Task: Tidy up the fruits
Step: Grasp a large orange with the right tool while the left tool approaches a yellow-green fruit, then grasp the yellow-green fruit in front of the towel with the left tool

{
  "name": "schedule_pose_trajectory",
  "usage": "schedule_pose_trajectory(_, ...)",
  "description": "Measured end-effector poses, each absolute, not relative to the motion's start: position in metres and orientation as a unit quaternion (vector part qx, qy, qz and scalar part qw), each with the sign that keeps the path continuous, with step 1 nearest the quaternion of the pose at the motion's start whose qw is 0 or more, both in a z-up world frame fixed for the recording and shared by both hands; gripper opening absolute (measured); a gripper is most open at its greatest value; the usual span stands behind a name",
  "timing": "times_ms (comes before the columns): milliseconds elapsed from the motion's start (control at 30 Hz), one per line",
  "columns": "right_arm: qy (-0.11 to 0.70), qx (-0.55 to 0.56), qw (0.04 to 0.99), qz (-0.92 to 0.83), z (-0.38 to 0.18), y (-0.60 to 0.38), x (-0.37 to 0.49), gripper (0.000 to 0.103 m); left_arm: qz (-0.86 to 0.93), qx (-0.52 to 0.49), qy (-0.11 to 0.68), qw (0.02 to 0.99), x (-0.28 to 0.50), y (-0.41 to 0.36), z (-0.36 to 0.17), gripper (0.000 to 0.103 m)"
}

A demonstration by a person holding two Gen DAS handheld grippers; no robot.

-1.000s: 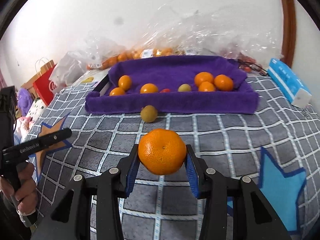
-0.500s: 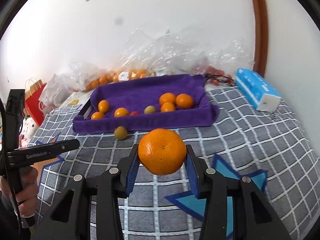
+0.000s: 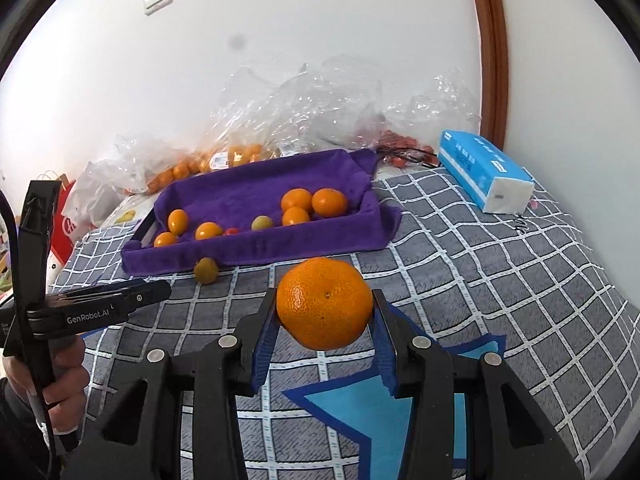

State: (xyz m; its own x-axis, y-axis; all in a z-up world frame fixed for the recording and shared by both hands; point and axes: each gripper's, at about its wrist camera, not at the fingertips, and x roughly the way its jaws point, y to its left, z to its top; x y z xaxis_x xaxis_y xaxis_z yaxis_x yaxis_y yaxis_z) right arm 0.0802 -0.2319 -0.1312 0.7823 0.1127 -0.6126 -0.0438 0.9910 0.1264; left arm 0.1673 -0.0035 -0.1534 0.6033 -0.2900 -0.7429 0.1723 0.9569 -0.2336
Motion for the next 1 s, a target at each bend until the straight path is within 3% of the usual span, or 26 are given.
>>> schedule_pose_trajectory(300, 0.337, 0.067, 0.939, 0.031, -0.142, -0.248, 0.087, 0.043, -0.112, -0.072, 0.439, 0.889, 0.195, -0.026, -0.168, 0.051)
schedule_pose_trajectory(533, 0.346, 0.07, 0.935, 0.024, -0.147, -0.25, 0.092, 0.044, -0.124, -0.098, 0.433, 0.887, 0.2, -0.027, -0.173, 0.025)
schedule_pose_trajectory(1000, 0.343, 0.059, 0.937, 0.032, -0.13, -0.223, 0.094, 0.043, -0.122, -0.102, 0.434, 0.887, 0.172, -0.003, -0.158, 0.025)
